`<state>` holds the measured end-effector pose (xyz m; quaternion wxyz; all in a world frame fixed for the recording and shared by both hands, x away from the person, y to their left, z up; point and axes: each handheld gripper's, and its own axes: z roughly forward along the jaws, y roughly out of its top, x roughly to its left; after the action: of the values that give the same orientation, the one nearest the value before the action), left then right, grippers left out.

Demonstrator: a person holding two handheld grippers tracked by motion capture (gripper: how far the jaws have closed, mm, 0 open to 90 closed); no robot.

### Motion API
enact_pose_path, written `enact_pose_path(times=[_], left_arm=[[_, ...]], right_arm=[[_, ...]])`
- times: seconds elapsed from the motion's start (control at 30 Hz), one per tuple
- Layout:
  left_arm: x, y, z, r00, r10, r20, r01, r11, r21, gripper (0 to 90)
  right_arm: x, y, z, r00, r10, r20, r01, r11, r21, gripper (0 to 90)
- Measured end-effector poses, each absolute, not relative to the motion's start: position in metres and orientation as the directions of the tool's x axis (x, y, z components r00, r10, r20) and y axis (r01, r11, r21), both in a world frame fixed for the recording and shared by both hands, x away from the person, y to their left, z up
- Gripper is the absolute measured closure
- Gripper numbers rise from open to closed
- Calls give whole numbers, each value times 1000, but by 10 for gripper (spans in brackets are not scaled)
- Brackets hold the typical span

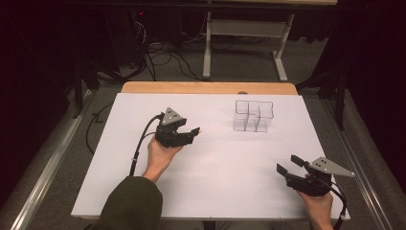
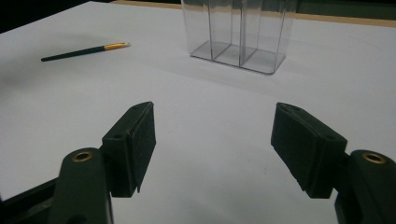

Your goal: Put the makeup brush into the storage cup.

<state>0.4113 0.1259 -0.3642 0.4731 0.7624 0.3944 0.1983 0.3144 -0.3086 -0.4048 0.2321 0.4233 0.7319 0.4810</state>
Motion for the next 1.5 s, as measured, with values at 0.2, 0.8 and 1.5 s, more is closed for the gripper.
enact_pose_path(times=[0.2,0.8,1.5], left_arm=[[414,128,-365,600,796,-76,419,-231,878,383],[418,128,-363,600,795,-89,480,-269,835,378],[424,123,-356,624,778,-74,524,-347,778,344]], right_arm=[[314,-309,-405,-534,843,65,395,180,901,328],[315,-309,-405,-535,842,66,396,181,900,329],[315,-310,-405,-534,843,62,394,184,901,329]])
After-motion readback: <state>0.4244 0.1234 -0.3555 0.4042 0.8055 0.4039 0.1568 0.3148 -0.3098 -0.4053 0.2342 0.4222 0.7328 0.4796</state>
